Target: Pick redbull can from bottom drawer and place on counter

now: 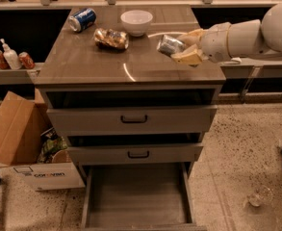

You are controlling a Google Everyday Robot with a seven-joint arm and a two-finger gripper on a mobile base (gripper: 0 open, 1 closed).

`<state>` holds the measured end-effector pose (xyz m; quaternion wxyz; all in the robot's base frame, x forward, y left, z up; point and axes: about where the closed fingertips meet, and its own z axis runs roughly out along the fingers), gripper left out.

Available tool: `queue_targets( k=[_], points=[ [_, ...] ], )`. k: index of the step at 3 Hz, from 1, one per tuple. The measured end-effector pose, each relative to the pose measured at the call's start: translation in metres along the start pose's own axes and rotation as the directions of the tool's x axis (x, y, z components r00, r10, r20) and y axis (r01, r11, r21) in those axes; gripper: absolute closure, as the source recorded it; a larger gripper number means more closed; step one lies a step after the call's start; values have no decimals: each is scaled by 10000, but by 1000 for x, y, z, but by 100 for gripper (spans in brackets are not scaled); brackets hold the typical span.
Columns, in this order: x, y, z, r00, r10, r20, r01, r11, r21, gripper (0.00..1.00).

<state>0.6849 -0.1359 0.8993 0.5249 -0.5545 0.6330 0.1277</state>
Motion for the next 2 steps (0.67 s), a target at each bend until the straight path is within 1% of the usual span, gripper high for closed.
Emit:
queue_targets(
  k=[2],
  points=[
    [19, -37, 23, 9989, 456, 79, -457, 9988, 191, 5]
  ],
)
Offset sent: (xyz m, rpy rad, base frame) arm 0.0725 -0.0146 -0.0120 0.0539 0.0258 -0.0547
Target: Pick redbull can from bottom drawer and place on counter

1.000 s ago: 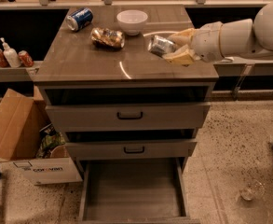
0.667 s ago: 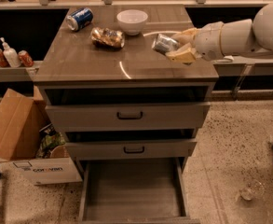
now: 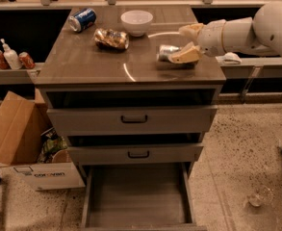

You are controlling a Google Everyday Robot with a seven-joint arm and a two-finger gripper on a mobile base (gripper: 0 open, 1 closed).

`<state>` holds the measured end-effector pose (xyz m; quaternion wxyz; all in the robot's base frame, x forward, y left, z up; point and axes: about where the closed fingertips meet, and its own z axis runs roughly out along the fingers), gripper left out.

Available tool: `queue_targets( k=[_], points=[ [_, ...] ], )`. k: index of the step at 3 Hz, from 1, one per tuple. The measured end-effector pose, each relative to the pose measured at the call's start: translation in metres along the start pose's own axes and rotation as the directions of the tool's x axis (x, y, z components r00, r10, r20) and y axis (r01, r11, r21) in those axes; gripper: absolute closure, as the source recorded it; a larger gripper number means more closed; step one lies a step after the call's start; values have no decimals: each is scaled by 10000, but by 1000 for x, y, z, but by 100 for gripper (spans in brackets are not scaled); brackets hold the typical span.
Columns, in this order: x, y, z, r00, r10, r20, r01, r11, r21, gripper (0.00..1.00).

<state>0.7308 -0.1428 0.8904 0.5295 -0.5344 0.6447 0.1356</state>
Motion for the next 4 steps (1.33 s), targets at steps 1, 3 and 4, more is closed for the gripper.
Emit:
queue_targets(
  k=[1, 3, 4],
  points=[
    [4, -9, 12, 9999, 99, 23, -99, 9999, -40, 0],
    [-1, -14, 1, 9997, -219, 137, 217, 9997, 140, 0],
    [-5, -10, -31, 9983, -579, 48, 575, 9965, 614, 0]
  ],
)
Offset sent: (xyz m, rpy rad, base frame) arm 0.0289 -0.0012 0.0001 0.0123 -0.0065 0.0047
